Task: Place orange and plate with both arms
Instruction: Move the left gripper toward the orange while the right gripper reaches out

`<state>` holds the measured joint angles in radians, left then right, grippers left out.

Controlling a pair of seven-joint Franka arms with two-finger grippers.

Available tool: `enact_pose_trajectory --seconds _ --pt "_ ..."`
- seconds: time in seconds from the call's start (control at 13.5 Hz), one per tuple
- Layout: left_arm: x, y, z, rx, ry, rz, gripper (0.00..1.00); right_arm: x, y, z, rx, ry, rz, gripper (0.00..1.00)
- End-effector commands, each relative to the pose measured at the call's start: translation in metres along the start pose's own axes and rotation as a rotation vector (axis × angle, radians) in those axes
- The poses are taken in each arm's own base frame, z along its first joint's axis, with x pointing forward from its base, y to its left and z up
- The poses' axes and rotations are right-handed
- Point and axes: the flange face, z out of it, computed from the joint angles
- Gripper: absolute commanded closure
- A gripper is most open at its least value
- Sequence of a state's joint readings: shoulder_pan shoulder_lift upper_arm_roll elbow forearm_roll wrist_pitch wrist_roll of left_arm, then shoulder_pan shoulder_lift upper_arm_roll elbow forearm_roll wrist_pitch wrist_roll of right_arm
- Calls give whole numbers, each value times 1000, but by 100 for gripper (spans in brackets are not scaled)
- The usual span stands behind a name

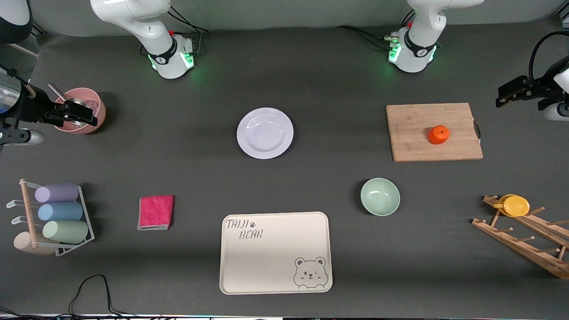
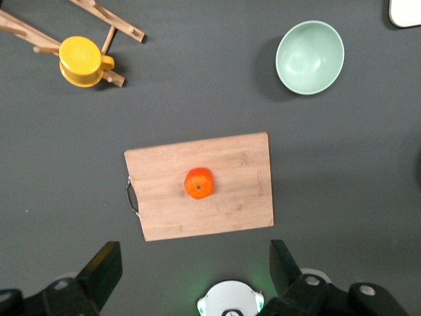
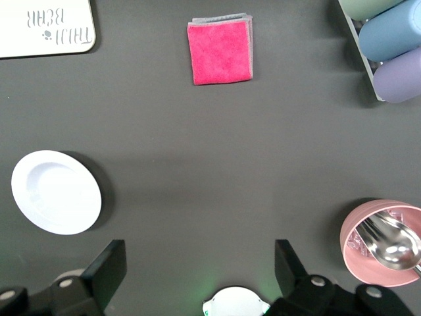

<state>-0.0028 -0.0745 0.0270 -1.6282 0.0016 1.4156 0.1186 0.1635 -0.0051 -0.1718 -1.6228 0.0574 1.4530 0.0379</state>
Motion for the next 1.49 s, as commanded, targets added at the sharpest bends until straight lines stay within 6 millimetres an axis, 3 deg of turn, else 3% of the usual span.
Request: enact_pose_trajectory --seconds 0.0,0.3,0.45,0.59,0.82,1.11,1.41 --pt "-49 -3 -17 33 2 -7 0 0 -3 -1 -19 -28 19 0" --pt "-131 -3 17 48 37 -14 0 1 -4 2 -19 -34 19 0" --pt "-153 -6 28 39 48 -23 0 1 -5 7 -18 -43 15 0" --pt "-162 -4 39 34 35 -18 0 6 -3 14 -21 -56 20 0" --pt "-152 -3 66 31 26 -12 0 17 0 27 -25 -71 30 0" --pt "-124 -3 157 34 28 2 0 31 -2 34 -23 -49 34 0" --pt "-99 -3 245 32 11 12 0 64 -10 82 -4 -119 68 0"
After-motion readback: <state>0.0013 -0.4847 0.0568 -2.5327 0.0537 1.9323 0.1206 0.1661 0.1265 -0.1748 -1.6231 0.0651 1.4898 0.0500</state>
